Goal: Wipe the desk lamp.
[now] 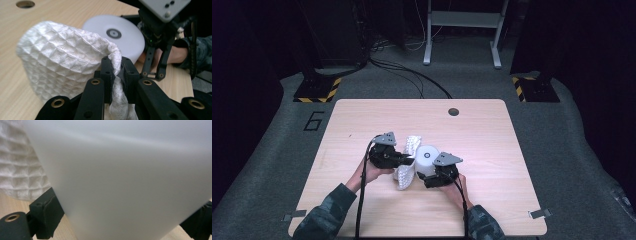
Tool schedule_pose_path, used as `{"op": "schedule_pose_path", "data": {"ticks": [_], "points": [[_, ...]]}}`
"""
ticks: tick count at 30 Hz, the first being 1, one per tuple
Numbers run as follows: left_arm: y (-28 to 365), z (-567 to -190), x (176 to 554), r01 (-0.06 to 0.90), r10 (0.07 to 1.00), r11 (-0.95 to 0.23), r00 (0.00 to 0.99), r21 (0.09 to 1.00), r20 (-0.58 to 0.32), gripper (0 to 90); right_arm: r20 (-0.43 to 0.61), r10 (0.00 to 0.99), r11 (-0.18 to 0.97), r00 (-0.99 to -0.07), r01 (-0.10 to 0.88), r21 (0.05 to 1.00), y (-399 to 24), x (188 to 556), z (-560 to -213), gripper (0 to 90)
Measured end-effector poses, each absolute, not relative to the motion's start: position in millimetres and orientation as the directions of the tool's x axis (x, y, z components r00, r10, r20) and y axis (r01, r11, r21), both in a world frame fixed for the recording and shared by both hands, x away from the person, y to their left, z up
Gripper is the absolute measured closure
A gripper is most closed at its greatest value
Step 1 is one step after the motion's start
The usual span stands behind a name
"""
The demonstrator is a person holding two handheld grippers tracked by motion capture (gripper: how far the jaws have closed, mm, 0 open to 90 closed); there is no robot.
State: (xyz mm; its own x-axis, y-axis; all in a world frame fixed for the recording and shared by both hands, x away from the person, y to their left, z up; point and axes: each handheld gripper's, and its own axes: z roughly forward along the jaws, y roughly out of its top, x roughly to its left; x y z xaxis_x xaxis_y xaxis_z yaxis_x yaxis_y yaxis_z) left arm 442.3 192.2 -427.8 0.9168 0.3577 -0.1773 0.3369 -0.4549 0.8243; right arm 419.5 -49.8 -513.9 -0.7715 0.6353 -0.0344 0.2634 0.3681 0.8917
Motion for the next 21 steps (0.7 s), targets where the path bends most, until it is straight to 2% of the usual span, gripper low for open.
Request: {"op": "schedule_pose_path", "data": {"ticks": [4,9,21], "points": [[189.7,-425.8,445.3,0.335,0.355,-0.452,0.918,0.827,-0.177,81.6,-0.034,0.635,0.368,-0.772,0.264,0.891,-49.8,419.6,-513.9,7.8],[194.0,-431.8,450.4,0.375,0.387,-0.42,0.898,0.826,-0.211,81.5,-0.037,0.635,0.369,-0.771,0.261,0.892,-49.7,419.5,-514.0,7.8],[191.3,-465.1,463.9,0.443,0.434,-0.452,0.868,0.775,-0.242,81.6,-0.039,0.635,0.37,-0.772,0.26,0.892,-49.6,419.5,-514.1,7.8]]}}
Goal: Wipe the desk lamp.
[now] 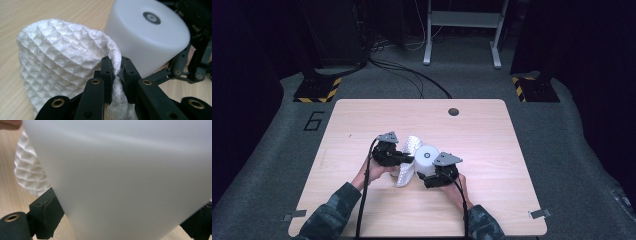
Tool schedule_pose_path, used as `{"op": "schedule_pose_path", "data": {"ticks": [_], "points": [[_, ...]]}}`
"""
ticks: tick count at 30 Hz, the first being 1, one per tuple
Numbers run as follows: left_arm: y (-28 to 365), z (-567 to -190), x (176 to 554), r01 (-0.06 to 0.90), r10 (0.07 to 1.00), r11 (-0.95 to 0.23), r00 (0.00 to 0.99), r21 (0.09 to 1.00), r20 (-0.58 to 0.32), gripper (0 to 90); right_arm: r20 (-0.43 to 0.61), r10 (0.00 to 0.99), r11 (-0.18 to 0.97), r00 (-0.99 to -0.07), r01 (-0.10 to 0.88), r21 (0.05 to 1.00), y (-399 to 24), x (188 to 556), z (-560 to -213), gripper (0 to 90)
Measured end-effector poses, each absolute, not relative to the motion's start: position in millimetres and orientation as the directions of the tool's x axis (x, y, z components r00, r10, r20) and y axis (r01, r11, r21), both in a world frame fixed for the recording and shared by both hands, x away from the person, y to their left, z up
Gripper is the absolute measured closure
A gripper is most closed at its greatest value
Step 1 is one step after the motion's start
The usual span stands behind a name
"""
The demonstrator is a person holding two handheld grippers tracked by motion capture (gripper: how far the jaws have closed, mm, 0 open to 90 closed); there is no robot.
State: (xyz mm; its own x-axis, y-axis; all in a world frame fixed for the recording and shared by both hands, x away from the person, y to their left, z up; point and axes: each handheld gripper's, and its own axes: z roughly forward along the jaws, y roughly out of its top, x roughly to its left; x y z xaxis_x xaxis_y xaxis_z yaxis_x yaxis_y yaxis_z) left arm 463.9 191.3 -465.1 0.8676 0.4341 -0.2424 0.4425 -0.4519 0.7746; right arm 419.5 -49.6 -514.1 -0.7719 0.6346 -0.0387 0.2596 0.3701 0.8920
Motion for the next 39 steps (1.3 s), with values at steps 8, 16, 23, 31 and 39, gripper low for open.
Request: {"op": "schedule_pose_path", "data": {"ticks": [8,16,23,31,39], "points": [[190.7,-484.7,459.8,0.458,0.432,-0.474,0.865,0.752,-0.255,81.6,-0.04,0.634,0.371,-0.772,0.259,0.892,-49.3,419.5,-514.1,7.7],[189.8,-497.8,450.8,0.463,0.426,-0.501,0.867,0.731,-0.258,81.5,-0.041,0.634,0.372,-0.772,0.258,0.891,-49.2,419.4,-514.1,7.7],[190.7,-502.8,442.2,0.463,0.423,-0.517,0.869,0.72,-0.256,81.5,-0.041,0.635,0.372,-0.772,0.259,0.891,-49.0,419.5,-514.0,7.7],[191.6,-504.8,433.4,0.455,0.416,-0.531,0.875,0.714,-0.248,81.3,-0.038,0.634,0.375,-0.772,0.265,0.888,-49.0,419.2,-513.6,7.7],[194.5,-491.3,420.5,0.409,0.451,-0.538,0.879,0.737,-0.158,59.8,-0.038,0.634,0.376,-0.772,0.265,0.888,-49.0,419.2,-513.6,7.7]]}}
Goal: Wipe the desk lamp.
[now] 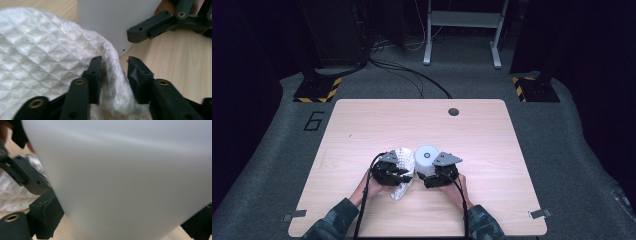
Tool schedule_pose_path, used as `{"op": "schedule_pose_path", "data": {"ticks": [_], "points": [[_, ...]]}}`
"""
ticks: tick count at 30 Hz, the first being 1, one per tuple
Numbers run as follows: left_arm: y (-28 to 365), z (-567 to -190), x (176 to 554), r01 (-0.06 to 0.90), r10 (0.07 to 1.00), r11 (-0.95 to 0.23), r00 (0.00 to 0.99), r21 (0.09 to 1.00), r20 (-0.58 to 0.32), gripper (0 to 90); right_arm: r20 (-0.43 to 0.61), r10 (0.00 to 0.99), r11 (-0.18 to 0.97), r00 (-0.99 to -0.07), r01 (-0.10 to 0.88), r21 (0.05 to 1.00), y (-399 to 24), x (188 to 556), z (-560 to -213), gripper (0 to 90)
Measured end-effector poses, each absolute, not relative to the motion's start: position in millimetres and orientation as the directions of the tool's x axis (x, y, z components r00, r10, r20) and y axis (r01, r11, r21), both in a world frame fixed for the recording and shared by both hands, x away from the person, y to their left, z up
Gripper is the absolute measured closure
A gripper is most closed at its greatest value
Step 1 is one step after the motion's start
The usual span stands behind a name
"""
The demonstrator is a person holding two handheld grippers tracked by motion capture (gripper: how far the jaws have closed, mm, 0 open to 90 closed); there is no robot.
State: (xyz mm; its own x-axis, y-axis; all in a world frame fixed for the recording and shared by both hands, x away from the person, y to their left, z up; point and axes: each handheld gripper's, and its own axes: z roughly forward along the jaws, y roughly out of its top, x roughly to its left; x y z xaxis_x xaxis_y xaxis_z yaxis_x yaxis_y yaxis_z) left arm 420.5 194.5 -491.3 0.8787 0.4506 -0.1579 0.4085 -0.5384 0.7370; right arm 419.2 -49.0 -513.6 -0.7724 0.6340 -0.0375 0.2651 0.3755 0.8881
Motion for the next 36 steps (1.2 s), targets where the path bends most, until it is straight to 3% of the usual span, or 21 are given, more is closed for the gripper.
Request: {"op": "schedule_pose_path", "data": {"ticks": [2,7,13,17,18,19,23,36], "points": [[198.4,-481.8,417.0,0.398,0.492,-0.524,0.863,0.753,-0.114,48.1,-0.038,0.634,0.375,-0.772,0.265,0.888,-48.9,419.2,-513.6,7.6],[201.3,-485.1,423.5,0.431,0.564,-0.577,0.825,0.694,-0.043,33.0,-0.037,0.634,0.375,-0.772,0.265,0.888,-48.9,419.2,-513.6,7.7],[201.3,-500.9,433.2,0.48,0.574,-0.584,0.814,0.654,-0.085,32.9,-0.038,0.634,0.376,-0.772,0.265,0.888,-48.8,419.1,-513.6,7.7],[203.2,-507.0,438.1,0.504,0.573,-0.554,0.809,0.663,-0.136,43.3,-0.038,0.633,0.376,-0.773,0.265,0.888,-48.8,419.2,-513.6,7.7],[203.3,-507.3,438.4,0.502,0.564,-0.533,0.811,0.682,-0.157,57.1,-0.037,0.634,0.375,-0.772,0.265,0.888,-48.6,419.2,-513.7,7.7],[203.3,-507.3,438.4,0.502,0.564,-0.533,0.811,0.682,-0.157,63.9,-0.037,0.634,0.375,-0.772,0.265,0.888,-48.6,419.2,-513.7,7.7],[203.0,-504.0,438.3,0.481,0.549,-0.521,0.821,0.706,-0.154,75.1,-0.036,0.635,0.374,-0.772,0.266,0.888,-48.6,419.1,-513.7,7.7],[206.5,-483.1,435.6,0.429,0.464,-0.427,0.86,0.796,-0.214,79.1,-0.036,0.633,0.373,-0.773,0.264,0.89,-48.8,419.3,-513.9,7.7]]}}
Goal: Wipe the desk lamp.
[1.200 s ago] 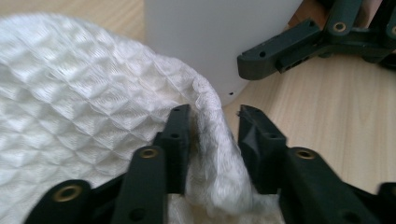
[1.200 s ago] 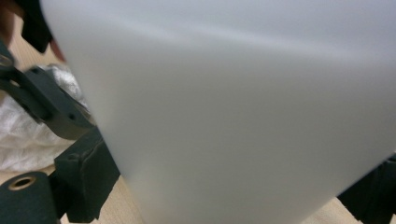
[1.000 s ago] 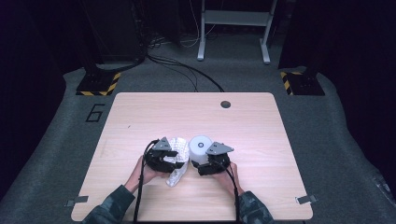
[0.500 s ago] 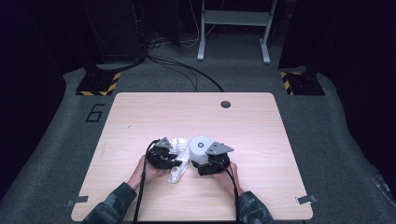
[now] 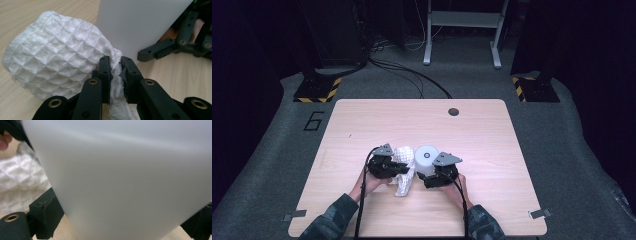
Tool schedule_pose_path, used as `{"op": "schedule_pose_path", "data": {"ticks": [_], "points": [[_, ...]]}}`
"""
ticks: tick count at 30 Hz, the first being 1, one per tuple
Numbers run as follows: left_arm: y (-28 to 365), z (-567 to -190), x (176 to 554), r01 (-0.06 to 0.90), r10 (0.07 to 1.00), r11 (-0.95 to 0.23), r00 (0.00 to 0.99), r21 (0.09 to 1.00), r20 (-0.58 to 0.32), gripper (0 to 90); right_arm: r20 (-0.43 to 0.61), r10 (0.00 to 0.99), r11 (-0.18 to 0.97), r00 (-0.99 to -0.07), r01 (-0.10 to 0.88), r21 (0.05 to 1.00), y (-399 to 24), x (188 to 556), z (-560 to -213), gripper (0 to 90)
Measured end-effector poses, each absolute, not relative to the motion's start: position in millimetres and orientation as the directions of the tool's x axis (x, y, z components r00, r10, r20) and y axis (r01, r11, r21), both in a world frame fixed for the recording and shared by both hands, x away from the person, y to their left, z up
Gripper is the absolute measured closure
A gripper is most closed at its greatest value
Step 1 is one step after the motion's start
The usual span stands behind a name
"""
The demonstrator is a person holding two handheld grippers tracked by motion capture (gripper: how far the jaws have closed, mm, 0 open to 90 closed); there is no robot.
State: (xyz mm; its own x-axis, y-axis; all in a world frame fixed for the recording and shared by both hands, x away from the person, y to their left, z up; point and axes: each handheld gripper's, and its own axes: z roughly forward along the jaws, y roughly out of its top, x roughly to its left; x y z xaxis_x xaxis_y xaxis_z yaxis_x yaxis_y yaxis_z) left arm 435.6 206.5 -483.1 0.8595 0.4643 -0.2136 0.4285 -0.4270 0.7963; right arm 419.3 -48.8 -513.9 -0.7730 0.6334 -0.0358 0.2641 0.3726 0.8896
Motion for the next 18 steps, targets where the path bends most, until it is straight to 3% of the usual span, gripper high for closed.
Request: {"op": "schedule_pose_path", "data": {"ticks": [11,18], "points": [[215.9,-445.0,441.0,0.385,0.438,-0.316,0.87,0.867,-0.226,79.1,-0.04,0.632,0.374,-0.774,0.26,0.89,-48.9,419.5,-514.1,7.7],[215.0,-451.9,440.9,0.404,0.44,-0.313,0.864,0.86,-0.245,79.1,-0.036,0.634,0.374,-0.772,0.265,0.889,-48.7,419.3,-513.8,7.6]]}}
